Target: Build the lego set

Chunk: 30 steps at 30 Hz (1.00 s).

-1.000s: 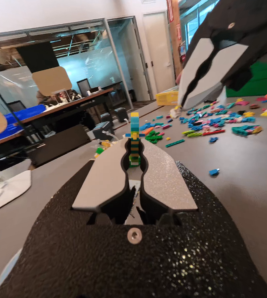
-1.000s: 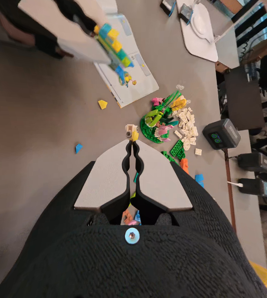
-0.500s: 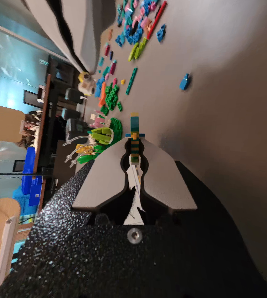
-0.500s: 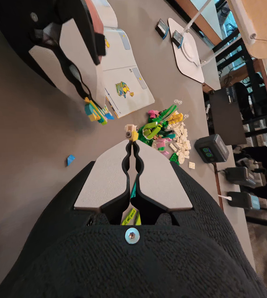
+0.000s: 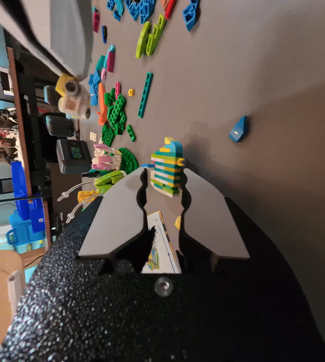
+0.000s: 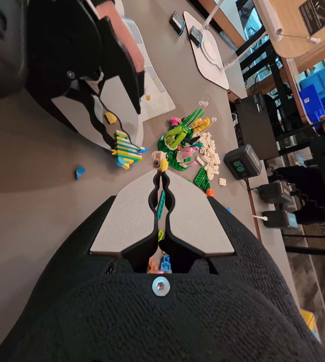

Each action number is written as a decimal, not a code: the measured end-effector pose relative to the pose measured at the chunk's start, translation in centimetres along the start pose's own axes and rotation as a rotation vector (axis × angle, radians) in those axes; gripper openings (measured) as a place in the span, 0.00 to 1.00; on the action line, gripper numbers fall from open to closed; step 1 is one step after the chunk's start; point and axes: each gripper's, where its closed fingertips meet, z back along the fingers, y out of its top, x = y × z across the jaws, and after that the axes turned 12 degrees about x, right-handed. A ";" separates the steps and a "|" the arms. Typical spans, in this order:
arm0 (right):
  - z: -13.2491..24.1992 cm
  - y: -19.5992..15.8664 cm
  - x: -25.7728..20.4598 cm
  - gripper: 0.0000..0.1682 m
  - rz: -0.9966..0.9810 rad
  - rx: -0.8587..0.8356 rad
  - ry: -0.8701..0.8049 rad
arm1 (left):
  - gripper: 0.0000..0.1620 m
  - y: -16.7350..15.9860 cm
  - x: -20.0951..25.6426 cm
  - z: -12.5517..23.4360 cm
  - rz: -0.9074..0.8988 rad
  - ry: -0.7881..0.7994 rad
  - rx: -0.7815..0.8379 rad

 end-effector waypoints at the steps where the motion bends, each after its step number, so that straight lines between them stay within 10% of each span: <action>1: 0.0 0.3 0.0 0.00 0.025 0.017 0.004 | 0.23 0.2 0.1 0.3 0.037 -0.020 0.016; 13: -2.5 4.6 -1.8 0.00 0.716 0.114 0.035 | 0.41 4.0 -3.3 7.3 1.074 -0.251 0.609; 30: -5.3 7.1 -1.8 0.11 0.674 0.117 0.050 | 0.08 0.0 -3.7 8.9 1.029 -0.083 0.576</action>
